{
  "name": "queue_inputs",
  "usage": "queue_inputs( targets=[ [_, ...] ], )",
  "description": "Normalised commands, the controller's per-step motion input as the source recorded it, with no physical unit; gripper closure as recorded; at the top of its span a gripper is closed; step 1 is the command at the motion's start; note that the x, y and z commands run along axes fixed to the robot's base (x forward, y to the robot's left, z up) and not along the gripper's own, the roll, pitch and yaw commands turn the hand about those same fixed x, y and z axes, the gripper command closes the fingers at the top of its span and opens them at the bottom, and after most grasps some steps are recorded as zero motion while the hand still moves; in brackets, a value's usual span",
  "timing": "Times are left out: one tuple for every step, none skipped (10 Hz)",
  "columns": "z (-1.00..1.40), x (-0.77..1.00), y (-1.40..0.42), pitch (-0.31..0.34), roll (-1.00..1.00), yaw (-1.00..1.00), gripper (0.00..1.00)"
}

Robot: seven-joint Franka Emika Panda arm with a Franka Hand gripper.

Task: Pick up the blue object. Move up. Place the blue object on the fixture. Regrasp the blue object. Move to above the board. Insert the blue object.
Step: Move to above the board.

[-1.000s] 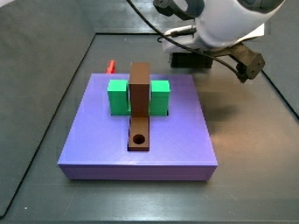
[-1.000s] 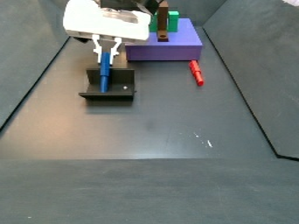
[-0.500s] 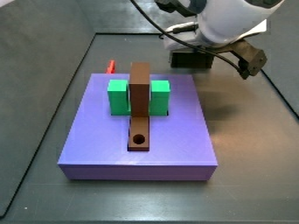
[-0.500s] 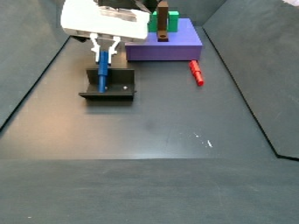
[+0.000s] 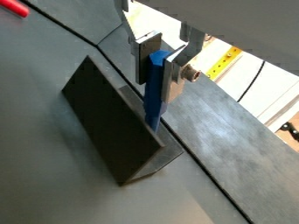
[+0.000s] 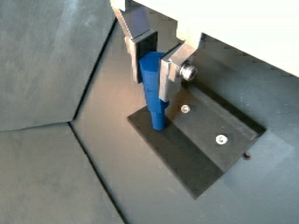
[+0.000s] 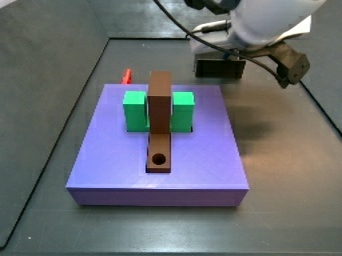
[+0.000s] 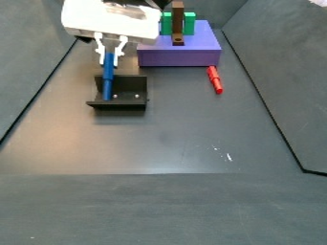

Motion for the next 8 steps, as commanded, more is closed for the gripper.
queue_inputs(
  targets=[
    [1.4,-0.02,-0.04,-0.034,0.02,0.01,1.0],
    [1.4,-0.04,-0.04,-0.045,-0.01,0.0,1.0],
    [1.4,-0.05,-0.01,-0.076,0.0,0.0,1.0],
    [1.4,-0.04,-0.04,-0.013,-0.01,-0.03,1.0],
    [1.4,-0.05,-0.04,-0.003,-0.01,-0.05,1.0],
    [1.4,-0.05,-0.02,0.001,-0.01,-0.04,1.0],
    [0.72,-0.03,-0.03,0.036,-0.01,-0.03,1.0],
    [0.3,0.0,-0.01,0.057,-0.01,-0.02,1.0]
  ],
)
